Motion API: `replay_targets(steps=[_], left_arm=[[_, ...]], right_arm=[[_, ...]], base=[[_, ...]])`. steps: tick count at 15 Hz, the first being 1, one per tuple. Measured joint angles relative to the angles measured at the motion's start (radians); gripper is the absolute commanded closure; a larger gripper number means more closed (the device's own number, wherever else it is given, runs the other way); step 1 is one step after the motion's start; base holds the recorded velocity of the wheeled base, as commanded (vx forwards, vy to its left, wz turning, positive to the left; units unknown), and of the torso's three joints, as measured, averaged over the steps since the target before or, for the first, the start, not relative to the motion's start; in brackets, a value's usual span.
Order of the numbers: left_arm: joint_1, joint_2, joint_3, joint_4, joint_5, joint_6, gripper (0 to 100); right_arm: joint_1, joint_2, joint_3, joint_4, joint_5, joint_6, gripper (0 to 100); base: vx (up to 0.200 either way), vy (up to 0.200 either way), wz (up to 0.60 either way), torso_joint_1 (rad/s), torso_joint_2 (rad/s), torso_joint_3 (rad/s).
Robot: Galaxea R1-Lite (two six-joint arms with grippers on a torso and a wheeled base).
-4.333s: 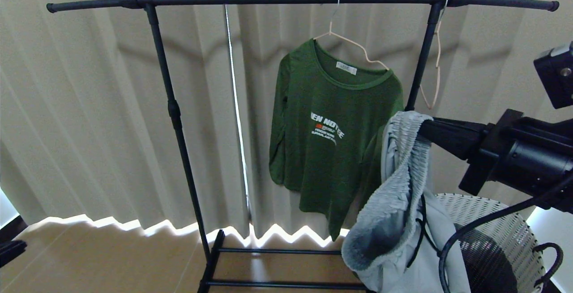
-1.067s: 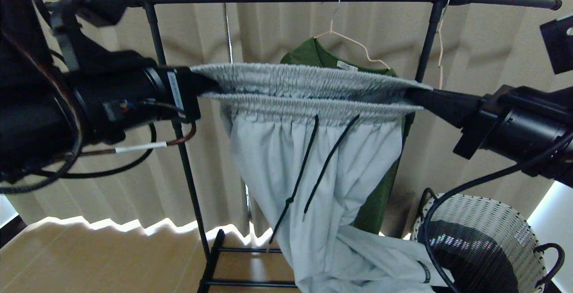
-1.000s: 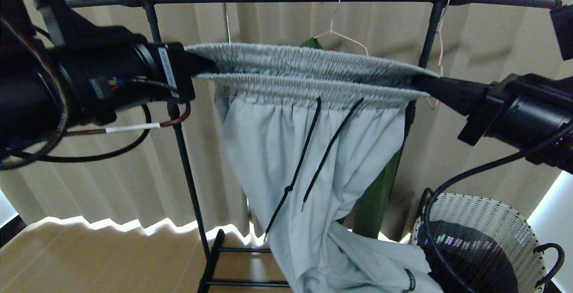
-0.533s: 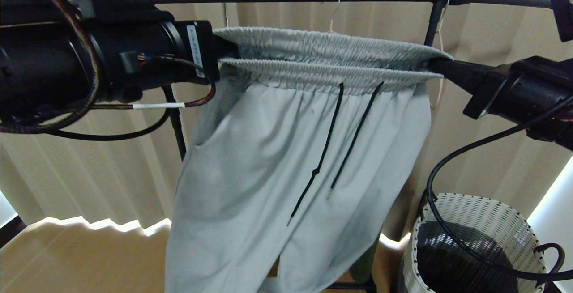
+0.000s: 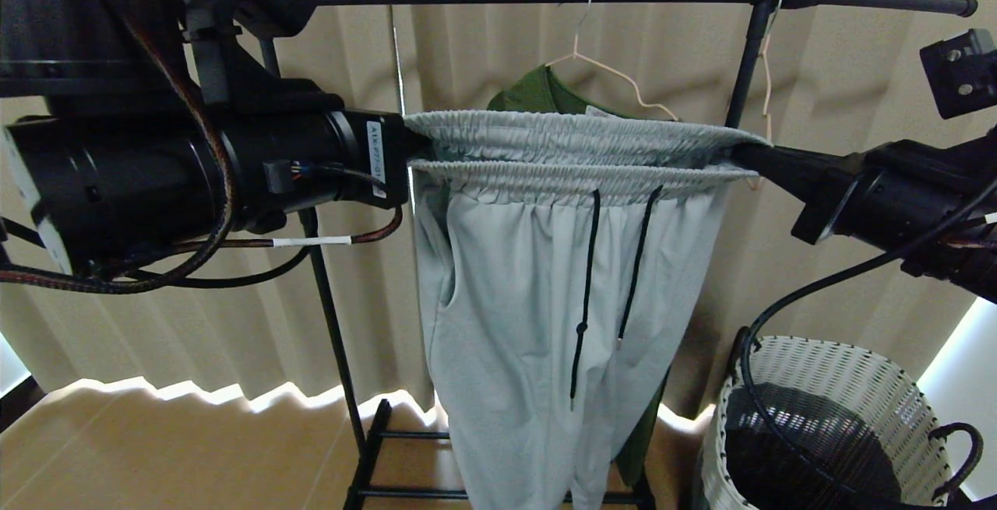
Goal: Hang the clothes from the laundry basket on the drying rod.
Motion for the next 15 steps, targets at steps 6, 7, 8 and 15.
replay_targets(steps=[6, 7, 8, 15], left_arm=[[0.000, 0.003, -0.001, -0.033, 0.005, -0.004, 100], [0.000, 0.005, 0.000, -0.039, 0.004, -0.005, 100], [-0.001, 0.014, 0.000, -0.057, 0.003, -0.005, 100], [-0.006, 0.040, 0.002, -0.066, -0.003, -0.005, 100]], right_arm=[[0.008, -0.140, 0.093, 0.043, 0.017, -0.012, 100], [0.019, -0.179, 0.113, 0.068, 0.041, -0.013, 100], [0.037, -0.227, 0.136, 0.111, 0.091, -0.013, 100], [0.071, -0.457, 0.254, 0.213, 0.323, -0.044, 100]], base=[[0.000, 0.000, 0.00, 0.000, 0.00, 0.000], [0.000, 0.000, 0.00, 0.000, 0.00, 0.000], [0.000, 0.000, 0.00, 0.000, 0.00, 0.000], [0.000, 0.000, 0.00, 0.000, 0.00, 0.000]])
